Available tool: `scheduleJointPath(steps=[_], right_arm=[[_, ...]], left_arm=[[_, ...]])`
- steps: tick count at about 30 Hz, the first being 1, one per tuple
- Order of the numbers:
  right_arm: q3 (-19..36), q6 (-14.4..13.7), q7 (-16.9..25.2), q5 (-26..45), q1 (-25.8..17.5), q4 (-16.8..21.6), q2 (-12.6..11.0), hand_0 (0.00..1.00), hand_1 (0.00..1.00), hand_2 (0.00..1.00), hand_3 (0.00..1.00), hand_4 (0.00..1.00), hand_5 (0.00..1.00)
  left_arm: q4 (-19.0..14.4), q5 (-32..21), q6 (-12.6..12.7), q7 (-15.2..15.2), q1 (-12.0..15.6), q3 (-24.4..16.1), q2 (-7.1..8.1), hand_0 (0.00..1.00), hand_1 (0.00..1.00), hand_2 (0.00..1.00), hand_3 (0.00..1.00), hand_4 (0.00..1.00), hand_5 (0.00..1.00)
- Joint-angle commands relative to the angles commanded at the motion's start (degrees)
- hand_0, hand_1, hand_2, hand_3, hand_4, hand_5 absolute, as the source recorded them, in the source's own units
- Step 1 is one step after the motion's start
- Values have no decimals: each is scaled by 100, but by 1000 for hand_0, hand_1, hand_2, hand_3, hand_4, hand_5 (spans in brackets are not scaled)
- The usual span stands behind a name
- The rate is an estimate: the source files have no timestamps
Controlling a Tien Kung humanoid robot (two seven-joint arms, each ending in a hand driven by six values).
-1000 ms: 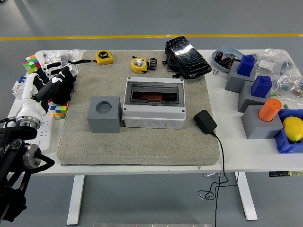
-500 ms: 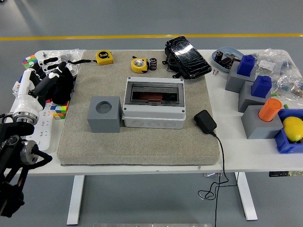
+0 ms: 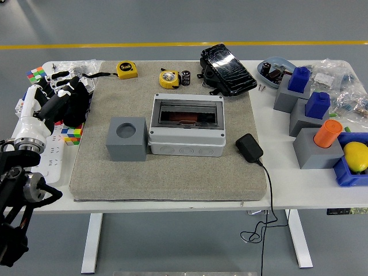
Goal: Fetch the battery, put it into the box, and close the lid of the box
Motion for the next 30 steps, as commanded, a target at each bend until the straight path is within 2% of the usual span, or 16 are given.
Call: scheduleJointPath(steps=[7, 18, 24, 30], right_arm=[[13, -4, 3, -34, 36, 12, 1, 567, 595, 573, 544, 920, 479], [21, 7, -2, 32, 106, -17, -85, 567, 595, 573, 544, 919, 480], [49, 5, 2, 30, 105, -21, -96, 567, 596, 573, 545, 920, 481], [81, 1, 10, 16, 163, -10, -104, 567, 596, 573, 545, 920, 481]], left_arm=[[9, -3, -9, 10, -74, 29, -3, 481, 568, 545, 577, 922, 294], [44, -39, -25, 18, -362, 165, 19, 481, 568, 546, 577, 921, 293], [44, -54, -29, 12, -350, 206, 42, 481, 568, 546, 577, 921, 292], [77, -50, -29, 6, -383, 139, -1, 481, 568, 546, 577, 921, 292]])
